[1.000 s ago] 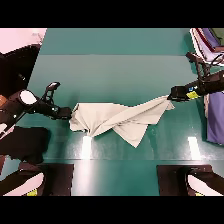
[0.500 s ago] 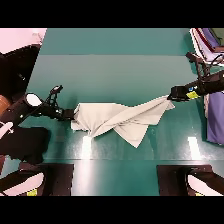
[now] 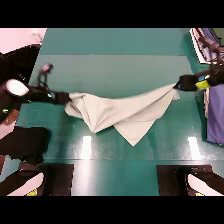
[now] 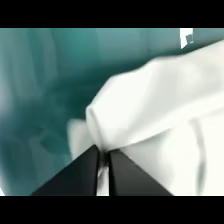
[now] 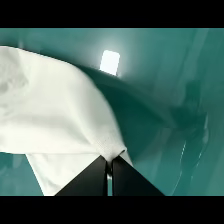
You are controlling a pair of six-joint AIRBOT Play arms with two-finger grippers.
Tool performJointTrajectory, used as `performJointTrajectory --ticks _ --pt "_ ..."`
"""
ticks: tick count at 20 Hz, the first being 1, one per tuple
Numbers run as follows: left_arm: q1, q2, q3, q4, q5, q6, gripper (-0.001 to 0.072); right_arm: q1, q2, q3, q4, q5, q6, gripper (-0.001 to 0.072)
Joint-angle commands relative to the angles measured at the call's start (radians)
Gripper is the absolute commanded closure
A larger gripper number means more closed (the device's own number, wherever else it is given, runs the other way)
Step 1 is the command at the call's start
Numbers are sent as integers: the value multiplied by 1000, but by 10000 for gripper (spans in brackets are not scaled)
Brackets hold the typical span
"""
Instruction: Fold the shirts.
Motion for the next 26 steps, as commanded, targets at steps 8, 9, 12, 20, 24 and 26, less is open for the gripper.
performJointTrajectory --ticks 8,9,12,20,24,26 --pt "0 314 549 54 -70 -16 676 -40 1 597 -10 122 -6 696" --pt "0 320 587 54 -93 -16 676 -40 1 639 -10 133 -6 696" --pt "0 320 712 57 -172 -16 677 -40 40 688 -72 122 -6 695" --pt "0 260 677 58 -375 -21 677 -40 101 593 -233 207 105 698" --pt "0 121 357 57 -307 -18 677 -40 -174 591 -233 414 127 697" --pt "0 7 234 57 -212 -16 677 -40 -314 541 -175 378 116 697"
